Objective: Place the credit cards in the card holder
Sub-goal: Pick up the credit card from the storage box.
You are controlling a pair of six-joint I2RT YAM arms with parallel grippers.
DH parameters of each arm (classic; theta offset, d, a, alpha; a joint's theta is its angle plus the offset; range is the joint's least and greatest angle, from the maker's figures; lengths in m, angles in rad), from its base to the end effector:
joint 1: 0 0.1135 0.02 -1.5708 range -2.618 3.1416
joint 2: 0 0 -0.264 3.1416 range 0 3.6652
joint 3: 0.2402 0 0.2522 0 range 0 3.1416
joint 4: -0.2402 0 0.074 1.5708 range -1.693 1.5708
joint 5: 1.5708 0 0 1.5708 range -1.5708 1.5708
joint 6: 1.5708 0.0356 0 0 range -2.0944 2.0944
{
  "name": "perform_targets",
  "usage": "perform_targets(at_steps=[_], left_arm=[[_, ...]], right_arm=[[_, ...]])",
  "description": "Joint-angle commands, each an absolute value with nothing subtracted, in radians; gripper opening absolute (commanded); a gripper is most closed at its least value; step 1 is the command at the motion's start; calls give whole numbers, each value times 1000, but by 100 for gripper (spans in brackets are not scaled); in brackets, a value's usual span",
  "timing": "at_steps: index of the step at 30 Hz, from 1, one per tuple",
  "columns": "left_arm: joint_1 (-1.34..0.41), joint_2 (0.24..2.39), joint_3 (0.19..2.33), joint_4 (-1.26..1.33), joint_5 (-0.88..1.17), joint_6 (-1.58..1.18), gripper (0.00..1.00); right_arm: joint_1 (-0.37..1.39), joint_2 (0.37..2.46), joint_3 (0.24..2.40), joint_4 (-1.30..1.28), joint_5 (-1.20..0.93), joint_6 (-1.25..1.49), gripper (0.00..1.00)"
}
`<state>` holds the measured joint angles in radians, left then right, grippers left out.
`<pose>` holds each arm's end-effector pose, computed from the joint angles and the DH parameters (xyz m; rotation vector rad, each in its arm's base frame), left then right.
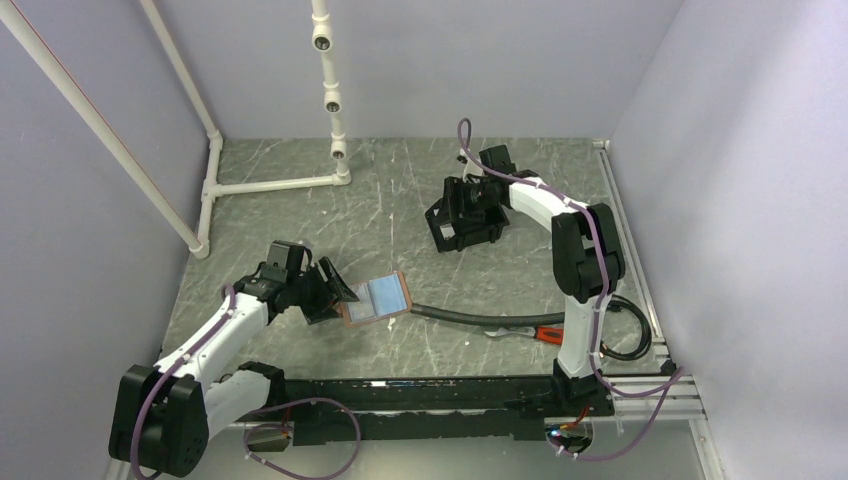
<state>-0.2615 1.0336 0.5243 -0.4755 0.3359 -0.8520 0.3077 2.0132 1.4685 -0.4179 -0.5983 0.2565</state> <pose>0.1781 -0.0598 0.1836 -0.6537 2.6243 -0.8194 0.4063 0.1502 0.1916 -0.3124 2.5462 0.9794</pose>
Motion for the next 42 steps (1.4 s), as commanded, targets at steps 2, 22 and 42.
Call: perform_targets(at_steps=[2,22,42], left_arm=[[-263,1026,574,-469,342,-826,70],[-264,1042,572,-455,353,-824,70],[-264,1023,557,-447,357,-834,70]], right_arm=[[308,1985,1463,-339,-706,289,62],[299,1983,1475,-372,-645,275,8],[313,2027,1452,-321,-667,319,75]])
